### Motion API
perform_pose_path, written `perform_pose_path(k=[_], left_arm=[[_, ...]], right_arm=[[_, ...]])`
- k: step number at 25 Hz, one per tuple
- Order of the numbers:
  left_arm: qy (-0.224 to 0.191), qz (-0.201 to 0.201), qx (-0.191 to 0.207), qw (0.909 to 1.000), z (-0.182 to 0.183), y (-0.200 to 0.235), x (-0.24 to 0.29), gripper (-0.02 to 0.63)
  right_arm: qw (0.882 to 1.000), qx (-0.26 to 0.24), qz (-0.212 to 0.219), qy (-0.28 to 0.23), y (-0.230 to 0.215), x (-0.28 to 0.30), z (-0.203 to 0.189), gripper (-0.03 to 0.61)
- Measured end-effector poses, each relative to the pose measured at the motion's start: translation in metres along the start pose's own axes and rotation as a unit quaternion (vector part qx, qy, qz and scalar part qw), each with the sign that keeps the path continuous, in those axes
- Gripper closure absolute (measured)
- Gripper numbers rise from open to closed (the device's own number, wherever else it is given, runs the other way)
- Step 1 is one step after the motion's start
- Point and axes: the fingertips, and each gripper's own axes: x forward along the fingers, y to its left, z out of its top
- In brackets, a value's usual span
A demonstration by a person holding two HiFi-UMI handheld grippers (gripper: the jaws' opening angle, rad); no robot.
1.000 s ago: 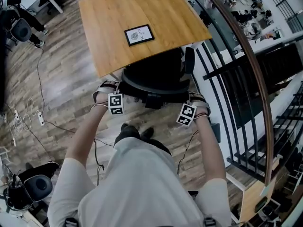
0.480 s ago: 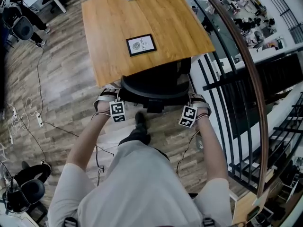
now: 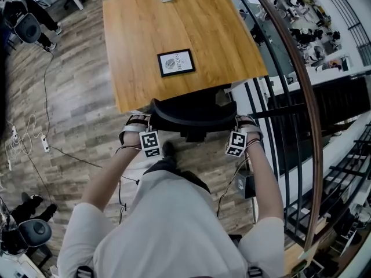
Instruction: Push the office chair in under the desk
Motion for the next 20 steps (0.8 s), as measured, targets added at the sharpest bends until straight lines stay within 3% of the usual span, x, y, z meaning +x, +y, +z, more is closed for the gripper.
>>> perform_pose_path(k=[10, 20], left_arm=[[0.024, 0.0, -0.036, 0.9991, 0.004, 0.018, 0.014, 0.551], [0.046, 0.002, -0.077, 0.9959, 0.033, 0.026, 0.017, 0.552]], right_arm=[[0.999, -0.04, 0.0, -0.024, -0.044, 0.027, -0.009, 0.499], [0.995, -0.083, 0.001, -0.048, -0.075, 0.041, -0.035, 0.499]])
